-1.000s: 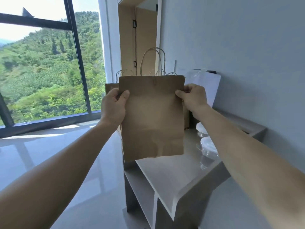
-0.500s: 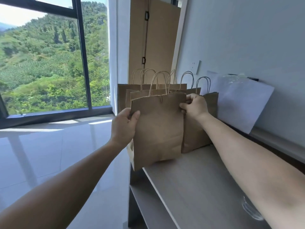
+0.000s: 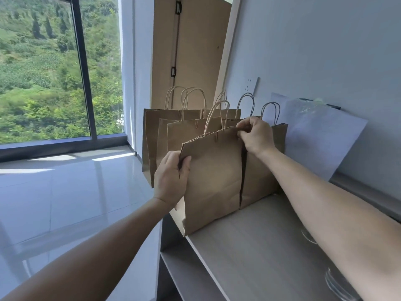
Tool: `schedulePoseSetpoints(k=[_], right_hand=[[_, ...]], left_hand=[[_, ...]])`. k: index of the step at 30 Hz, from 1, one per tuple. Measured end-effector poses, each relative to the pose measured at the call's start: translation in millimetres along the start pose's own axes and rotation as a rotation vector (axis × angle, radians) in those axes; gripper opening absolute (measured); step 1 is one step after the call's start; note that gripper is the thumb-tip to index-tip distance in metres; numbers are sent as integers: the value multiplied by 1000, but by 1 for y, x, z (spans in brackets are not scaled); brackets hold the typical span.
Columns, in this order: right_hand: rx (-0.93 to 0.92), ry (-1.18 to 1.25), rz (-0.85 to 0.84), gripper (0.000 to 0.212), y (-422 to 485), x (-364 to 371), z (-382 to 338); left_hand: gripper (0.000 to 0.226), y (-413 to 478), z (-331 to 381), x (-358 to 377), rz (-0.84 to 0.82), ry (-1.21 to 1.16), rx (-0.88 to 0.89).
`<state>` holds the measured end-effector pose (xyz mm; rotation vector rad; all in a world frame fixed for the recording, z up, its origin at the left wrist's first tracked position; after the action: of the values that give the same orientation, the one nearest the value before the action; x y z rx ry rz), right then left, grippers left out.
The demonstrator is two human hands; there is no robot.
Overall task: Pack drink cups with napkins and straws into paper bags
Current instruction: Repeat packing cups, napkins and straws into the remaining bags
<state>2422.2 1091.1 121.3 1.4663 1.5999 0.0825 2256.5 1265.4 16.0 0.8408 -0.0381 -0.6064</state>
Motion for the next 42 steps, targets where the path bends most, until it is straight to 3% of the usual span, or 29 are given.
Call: schedulePoseSetpoints(k=[14, 18, 21, 25, 28, 33, 42], right_hand=[[-12, -174, -25, 22, -2, -12, 17], [-67, -176, -16, 27, -9, -15, 15], [-117, -131, 50, 30, -18, -22, 10], [-131, -110, 90, 32, -40, -39, 10], [-77, -151, 5, 39, -65, -61, 17], [31, -257, -140, 51, -133, -125, 40], [224, -407, -62, 55, -279, -291, 83]], left_hand=[[27, 9, -5, 20, -55, -48, 23], [10, 12, -1, 18, -86, -84, -78], [43, 15, 13, 11, -18, -52, -49], [63, 19, 54, 10, 61, 183, 241], [62, 5, 83, 25, -137, 348, 358], [61, -43, 126, 62, -497, 475, 272], [62, -160, 268, 124, -741, 414, 370]])
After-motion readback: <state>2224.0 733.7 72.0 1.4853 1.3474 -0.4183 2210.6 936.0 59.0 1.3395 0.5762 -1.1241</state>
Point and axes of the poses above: each hand's wrist, its own y-axis towards the middle knuckle, its own x-axis out of the palm, z = x × y, the point moved 3 cm from there along y, towards the middle knuckle, and after that the axes turned 3 degrees about -x, right-handed, at the moved point
